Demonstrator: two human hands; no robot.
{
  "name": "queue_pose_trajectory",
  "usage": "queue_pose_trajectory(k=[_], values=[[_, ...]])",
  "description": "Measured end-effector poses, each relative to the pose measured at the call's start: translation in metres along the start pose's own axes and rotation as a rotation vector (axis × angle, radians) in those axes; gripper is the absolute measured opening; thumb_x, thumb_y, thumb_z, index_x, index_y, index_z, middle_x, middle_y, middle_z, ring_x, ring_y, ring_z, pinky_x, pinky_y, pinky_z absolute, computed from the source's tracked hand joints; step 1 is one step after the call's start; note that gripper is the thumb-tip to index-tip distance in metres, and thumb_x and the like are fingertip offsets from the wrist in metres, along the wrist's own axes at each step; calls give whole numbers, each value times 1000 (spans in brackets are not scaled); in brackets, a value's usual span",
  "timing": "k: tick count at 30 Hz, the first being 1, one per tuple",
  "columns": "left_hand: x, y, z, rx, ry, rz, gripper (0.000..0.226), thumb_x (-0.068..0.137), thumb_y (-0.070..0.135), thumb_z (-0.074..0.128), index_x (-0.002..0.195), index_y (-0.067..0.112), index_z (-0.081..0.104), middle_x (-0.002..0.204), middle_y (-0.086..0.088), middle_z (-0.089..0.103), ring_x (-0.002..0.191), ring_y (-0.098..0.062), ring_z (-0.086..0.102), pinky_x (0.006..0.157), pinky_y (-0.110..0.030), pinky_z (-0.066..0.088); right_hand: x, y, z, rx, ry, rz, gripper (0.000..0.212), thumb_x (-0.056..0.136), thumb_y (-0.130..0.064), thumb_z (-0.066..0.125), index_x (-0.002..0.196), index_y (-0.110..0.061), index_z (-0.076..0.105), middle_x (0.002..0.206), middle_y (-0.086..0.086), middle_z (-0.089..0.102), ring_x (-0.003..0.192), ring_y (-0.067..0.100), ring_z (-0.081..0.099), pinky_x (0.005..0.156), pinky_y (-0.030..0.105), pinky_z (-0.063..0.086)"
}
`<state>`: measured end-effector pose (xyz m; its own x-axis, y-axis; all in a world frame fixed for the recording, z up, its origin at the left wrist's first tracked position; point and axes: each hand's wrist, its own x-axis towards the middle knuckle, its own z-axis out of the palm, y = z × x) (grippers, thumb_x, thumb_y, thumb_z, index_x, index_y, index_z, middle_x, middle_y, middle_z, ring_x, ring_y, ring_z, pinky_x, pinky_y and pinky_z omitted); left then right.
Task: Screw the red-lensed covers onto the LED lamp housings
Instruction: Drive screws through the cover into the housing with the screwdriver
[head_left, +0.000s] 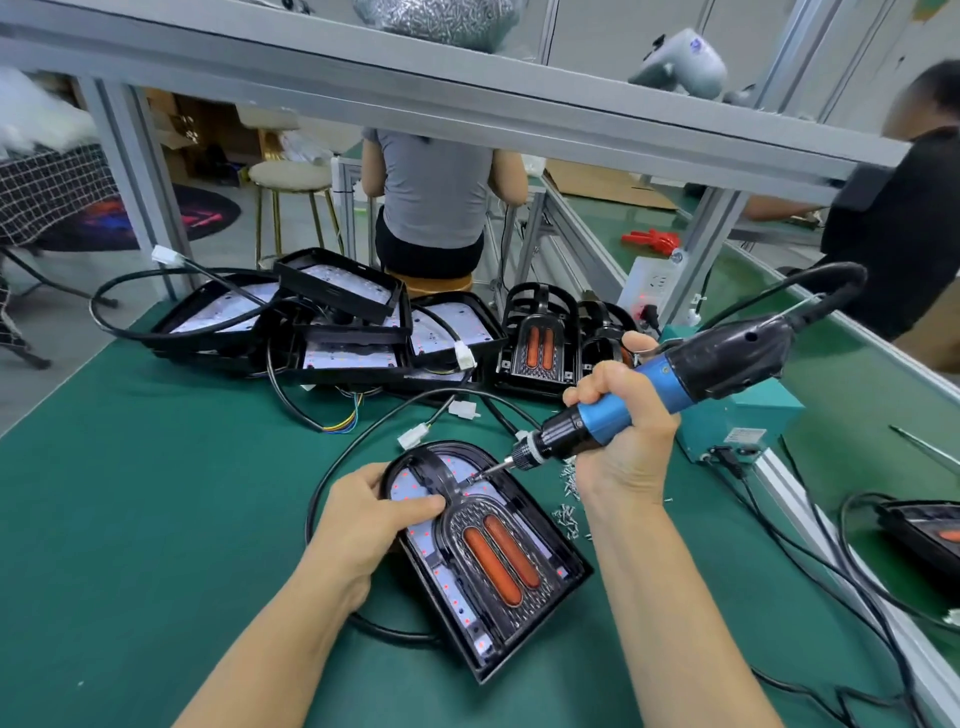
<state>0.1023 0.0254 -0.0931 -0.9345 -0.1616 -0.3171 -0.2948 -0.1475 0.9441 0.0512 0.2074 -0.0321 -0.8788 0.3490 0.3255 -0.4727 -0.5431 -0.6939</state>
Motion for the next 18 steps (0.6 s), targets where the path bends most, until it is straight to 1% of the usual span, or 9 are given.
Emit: queue_pose_trajectory(k=[2,5,8,10,13,15,18], values=[[-1,1,2,4,-2,28,30,69,-12,75,93,3,66,74,-4,74,58,-14,68,50,-20,50,1,2,1,-14,-14,-15,33,69,2,55,98,-14,55,52,-1,49,48,16,48,59,31,42],[-2,2,3,15,5,54,30,68,-11,75,92,5,67,77,-6,74,61,-16,68,53,-23,49,2,2,2,-22,-31,-20,33,69,1,56,98,-14,56,52,-1,49,48,17,48,59,30,43],[-2,2,4,5,9,68,29,67,-11,75,89,5,67,71,-2,73,57,-12,67,48,-19,48,1,2,4,-47,-52,-22,33,68,0,58,97,-15,57,52,-1,50,48,16,49,60,31,42],[-3,2,4,-8,13,73,30,67,-12,75,89,5,66,70,-1,73,56,-11,67,47,-18,47,1,2,6,-52,-81,-26,34,64,-4,62,96,-16,58,53,-1,50,49,16,49,60,31,42],[-3,2,5,-7,13,93,33,66,-13,75,92,5,67,78,-7,74,63,-16,68,53,-22,49,-1,3,8,-77,-142,-42,35,61,-9,64,95,-17,60,53,0,50,49,17,48,59,30,44],[-4,1,5,-22,21,91,35,66,-15,74,94,3,67,83,-11,74,67,-20,68,57,-25,50,-3,6,10,-100,-177,-48,32,62,-10,64,92,-22,64,53,-1,51,48,17,48,60,31,43],[-4,-4,4,-55,21,72,35,67,-16,73,97,2,66,84,-13,74,65,-20,68,55,-24,50,-4,10,13,-106,-204,-33,30,63,-11,65,88,-27,66,54,-3,51,48,17,49,61,33,41]])
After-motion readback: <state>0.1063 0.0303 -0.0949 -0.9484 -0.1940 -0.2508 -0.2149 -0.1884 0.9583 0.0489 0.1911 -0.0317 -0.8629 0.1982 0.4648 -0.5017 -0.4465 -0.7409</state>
